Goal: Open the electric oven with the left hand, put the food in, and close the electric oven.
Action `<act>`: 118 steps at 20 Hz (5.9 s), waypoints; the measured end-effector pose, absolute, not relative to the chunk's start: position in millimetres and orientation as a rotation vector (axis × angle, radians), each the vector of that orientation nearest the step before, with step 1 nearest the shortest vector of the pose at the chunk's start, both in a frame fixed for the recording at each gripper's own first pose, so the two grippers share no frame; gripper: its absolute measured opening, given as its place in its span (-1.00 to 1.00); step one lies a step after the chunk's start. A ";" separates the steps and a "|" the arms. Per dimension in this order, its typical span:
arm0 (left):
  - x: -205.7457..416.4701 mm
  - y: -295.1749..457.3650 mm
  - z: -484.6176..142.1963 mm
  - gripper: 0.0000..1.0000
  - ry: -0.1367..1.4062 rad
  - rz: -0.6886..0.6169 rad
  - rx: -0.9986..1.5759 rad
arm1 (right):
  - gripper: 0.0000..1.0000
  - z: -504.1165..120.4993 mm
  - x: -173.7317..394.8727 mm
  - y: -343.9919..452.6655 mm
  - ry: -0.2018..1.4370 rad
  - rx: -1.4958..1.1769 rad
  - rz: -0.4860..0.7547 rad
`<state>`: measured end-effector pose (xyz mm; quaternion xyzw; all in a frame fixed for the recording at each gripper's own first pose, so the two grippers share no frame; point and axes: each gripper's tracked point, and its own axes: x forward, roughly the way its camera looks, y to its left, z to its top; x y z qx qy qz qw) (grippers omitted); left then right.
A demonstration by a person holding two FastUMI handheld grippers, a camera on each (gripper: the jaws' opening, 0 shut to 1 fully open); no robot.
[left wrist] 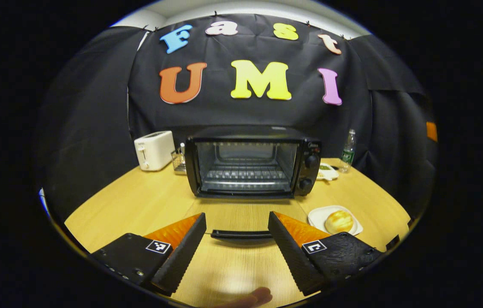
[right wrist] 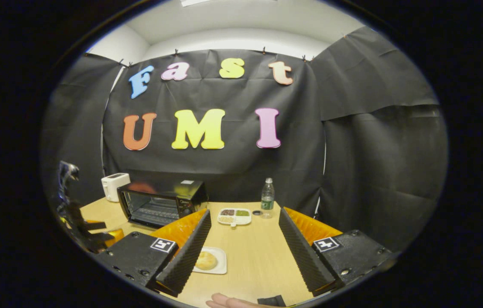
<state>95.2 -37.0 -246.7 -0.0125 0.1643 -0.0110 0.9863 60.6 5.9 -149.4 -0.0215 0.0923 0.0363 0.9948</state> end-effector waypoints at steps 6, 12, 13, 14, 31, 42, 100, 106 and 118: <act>65.5 1.3 -141.6 0.91 0.161 0.044 -0.039 | 0.94 -198.4 74.6 17.6 0.306 -0.016 0.107; 33.8 20.4 -85.7 0.91 0.053 0.067 -0.012 | 0.94 -272.1 98.8 34.8 0.446 0.016 0.095; 30.1 18.0 -84.3 0.91 0.048 0.061 -0.012 | 1.00 -288.0 101.3 45.6 0.481 0.030 0.113; 27.3 15.7 -83.5 0.90 0.048 0.053 -0.015 | 1.00 -301.1 104.2 56.9 0.503 0.028 0.136; 28.3 15.5 -93.8 0.90 0.044 -0.005 -0.024 | 0.93 -425.4 126.4 117.9 0.751 -0.013 0.186; 20.7 28.1 -95.7 0.91 0.042 -0.010 -0.051 | 0.62 -373.9 121.5 140.1 0.620 0.015 0.224; 16.2 100.1 -163.1 0.89 0.224 0.078 -0.051 | 0.87 -269.1 218.3 316.8 0.380 0.223 0.328; 26.3 79.9 -189.2 0.89 0.292 0.048 -0.077 | 0.87 -210.5 160.6 249.7 0.267 0.166 0.310; 81.4 -26.9 -294.0 0.87 0.543 -0.135 -0.078 | 0.87 -105.3 92.8 121.1 0.049 0.022 0.162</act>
